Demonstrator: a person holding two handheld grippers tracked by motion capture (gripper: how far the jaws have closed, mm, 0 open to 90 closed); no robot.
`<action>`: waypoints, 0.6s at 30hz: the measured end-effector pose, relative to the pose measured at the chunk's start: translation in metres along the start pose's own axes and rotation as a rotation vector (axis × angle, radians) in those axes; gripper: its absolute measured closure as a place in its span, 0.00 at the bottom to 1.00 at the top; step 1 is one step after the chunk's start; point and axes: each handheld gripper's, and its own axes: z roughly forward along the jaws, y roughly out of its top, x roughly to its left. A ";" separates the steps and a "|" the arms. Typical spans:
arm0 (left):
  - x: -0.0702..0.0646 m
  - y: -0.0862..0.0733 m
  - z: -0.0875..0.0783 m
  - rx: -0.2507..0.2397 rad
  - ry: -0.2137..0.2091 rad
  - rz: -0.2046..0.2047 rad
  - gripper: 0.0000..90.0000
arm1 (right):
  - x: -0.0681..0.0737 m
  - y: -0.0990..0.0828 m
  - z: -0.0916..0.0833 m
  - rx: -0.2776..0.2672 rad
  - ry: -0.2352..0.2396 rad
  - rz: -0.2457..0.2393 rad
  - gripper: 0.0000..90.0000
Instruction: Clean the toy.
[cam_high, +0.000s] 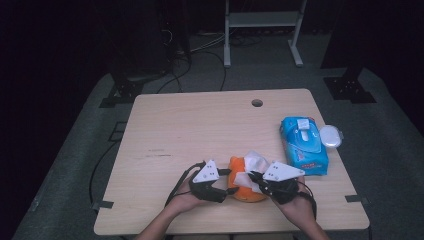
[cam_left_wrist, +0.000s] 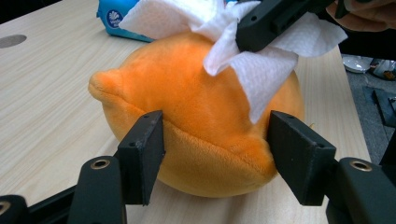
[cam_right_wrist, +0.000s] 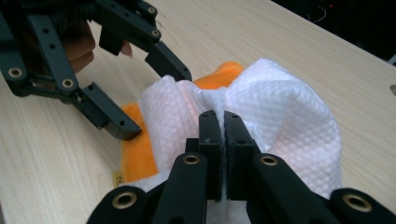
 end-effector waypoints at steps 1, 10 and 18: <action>-0.001 0.001 0.001 0.001 -0.003 0.008 0.41 | 0.002 0.001 0.000 -0.006 0.008 -0.001 0.96; -0.006 -0.001 0.001 0.012 -0.009 0.037 0.42 | 0.015 0.010 0.015 -0.009 0.047 -0.027 0.96; -0.012 0.001 0.005 0.020 -0.028 0.069 0.42 | 0.009 0.008 0.007 -0.025 0.027 0.019 0.96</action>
